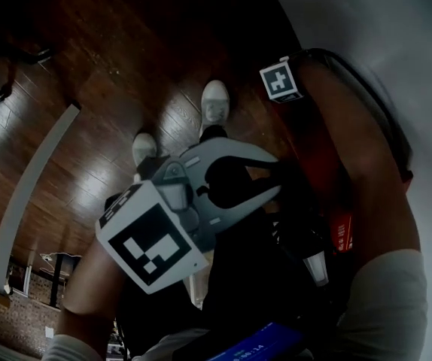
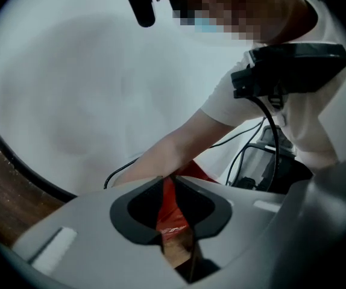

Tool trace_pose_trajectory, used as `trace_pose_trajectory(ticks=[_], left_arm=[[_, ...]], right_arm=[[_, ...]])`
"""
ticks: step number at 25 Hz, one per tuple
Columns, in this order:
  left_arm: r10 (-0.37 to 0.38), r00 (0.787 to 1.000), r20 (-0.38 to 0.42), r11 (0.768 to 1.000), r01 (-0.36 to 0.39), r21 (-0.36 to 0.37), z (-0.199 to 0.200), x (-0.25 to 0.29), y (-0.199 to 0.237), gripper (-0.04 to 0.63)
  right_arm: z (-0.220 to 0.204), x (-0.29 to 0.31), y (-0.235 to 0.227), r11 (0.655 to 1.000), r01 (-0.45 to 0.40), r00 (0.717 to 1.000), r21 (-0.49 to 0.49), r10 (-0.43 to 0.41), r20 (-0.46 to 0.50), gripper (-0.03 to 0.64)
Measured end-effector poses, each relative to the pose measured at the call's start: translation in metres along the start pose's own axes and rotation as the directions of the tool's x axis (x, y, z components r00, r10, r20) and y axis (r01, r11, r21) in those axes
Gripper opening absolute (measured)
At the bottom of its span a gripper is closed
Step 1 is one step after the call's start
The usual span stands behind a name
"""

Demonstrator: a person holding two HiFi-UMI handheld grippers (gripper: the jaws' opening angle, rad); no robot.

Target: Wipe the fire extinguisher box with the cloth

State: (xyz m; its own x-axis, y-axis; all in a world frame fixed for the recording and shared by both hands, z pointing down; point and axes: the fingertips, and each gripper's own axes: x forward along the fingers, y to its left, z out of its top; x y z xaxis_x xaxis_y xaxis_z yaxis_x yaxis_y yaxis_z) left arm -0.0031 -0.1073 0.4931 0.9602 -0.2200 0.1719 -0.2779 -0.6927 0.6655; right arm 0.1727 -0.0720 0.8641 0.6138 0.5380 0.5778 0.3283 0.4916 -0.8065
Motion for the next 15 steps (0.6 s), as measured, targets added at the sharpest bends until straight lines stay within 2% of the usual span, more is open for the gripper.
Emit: trace_pose_trajectory(ticks=[2, 4, 7, 10, 13, 15], left_arm=[[0.002, 1.000, 0.010, 1.000, -0.002, -0.011, -0.008, 0.001, 0.009, 0.062], [0.004, 1.000, 0.017, 1.000, -0.003, -0.025, -0.016, 0.002, 0.019, 0.063], [0.005, 1.000, 0.026, 0.999, -0.003, -0.052, -0.026, 0.005, 0.034, 0.063], [0.022, 1.000, 0.017, 0.998, -0.022, -0.057, -0.033, 0.003, 0.047, 0.062], [0.056, 0.998, -0.021, 0.996, -0.057, -0.062, -0.033, -0.010, 0.038, 0.062], [0.083, 0.996, -0.028, 0.994, -0.085, -0.063, -0.024, -0.024, 0.025, 0.061]], right_arm=[[-0.004, 0.012, -0.007, 1.000, -0.015, 1.000, 0.008, 0.016, -0.027, 0.115], [-0.007, 0.025, -0.021, 1.000, 0.010, 0.999, 0.005, -0.010, -0.046, 0.115], [-0.001, 0.047, -0.053, 0.991, 0.133, 0.989, -0.032, -0.135, -0.055, 0.117], [-0.001, 0.052, -0.072, 0.976, 0.220, 0.973, -0.005, -0.220, -0.073, 0.117], [0.021, 0.025, -0.075, 0.949, 0.305, 0.952, 0.082, -0.306, 0.003, 0.117], [0.043, -0.015, -0.073, 0.919, 0.361, 0.922, 0.159, -0.378, 0.088, 0.117]])
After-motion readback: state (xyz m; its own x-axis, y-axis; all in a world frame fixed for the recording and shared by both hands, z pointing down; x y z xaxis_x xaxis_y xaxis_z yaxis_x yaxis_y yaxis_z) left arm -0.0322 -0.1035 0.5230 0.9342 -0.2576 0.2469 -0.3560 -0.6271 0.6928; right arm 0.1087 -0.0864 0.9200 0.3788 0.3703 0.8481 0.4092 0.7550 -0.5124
